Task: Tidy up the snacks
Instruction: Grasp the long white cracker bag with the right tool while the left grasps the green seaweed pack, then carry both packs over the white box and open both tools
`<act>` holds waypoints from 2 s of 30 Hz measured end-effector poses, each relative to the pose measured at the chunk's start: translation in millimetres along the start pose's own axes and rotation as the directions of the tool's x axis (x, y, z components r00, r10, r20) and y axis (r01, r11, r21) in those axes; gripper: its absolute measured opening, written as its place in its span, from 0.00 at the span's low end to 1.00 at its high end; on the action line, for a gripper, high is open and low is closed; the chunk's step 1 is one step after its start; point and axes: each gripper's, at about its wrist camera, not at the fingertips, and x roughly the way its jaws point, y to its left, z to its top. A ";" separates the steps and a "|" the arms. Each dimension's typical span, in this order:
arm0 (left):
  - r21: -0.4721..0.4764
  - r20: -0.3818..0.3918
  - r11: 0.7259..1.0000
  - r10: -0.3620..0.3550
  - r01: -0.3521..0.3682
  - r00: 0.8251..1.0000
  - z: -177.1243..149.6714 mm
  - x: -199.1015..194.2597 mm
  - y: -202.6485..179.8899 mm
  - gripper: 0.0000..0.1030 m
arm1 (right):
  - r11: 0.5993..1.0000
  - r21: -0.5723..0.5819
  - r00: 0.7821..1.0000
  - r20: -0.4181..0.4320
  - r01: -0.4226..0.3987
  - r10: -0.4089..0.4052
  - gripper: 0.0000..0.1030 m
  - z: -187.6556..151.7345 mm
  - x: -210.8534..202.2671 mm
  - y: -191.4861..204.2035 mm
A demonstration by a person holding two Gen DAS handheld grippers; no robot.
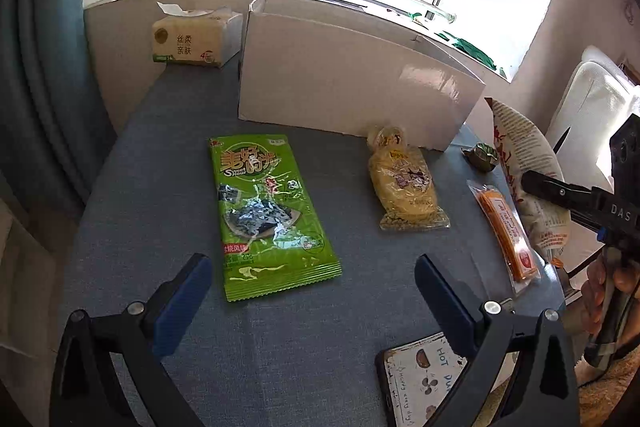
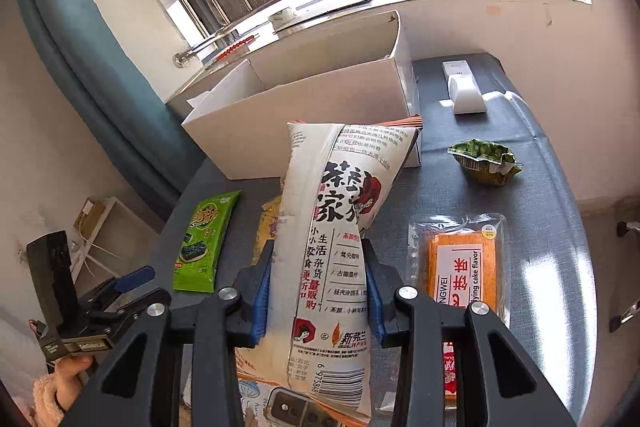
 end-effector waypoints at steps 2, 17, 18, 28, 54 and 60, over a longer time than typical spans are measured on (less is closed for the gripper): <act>0.010 -0.021 0.999 0.034 -0.034 0.999 7.5 14.1 1.4 1.00 | 0.998 0.029 0.998 0.024 -0.052 0.052 0.39 -10.0 -9.6 0.4; 0.039 -0.064 0.970 0.242 -0.240 0.968 35.8 69.7 13.6 0.64 | 0.996 0.030 0.996 0.016 -0.087 0.086 0.39 -49.0 -24.6 10.0; 0.036 -0.041 0.979 0.204 -0.203 0.978 35.3 62.2 14.2 0.62 | 0.995 0.033 0.996 0.014 -0.090 0.090 0.39 -49.9 -24.3 8.9; 0.096 0.141 0.992 0.065 -0.079 0.988 39.6 -12.0 1.9 0.62 | 0.995 0.035 0.995 -0.004 -0.095 0.096 0.39 -43.8 -12.5 8.6; 0.031 0.077 1.000 0.000 -0.002 0.997 286.7 92.1 2.1 1.00 | 0.982 -0.055 0.983 -0.005 0.181 -0.181 0.89 226.8 118.6 27.7; 0.036 0.095 0.999 0.000 -0.004 0.995 267.8 72.2 18.3 1.00 | 0.996 -0.007 0.994 0.065 0.094 -0.094 1.00 219.7 97.6 30.4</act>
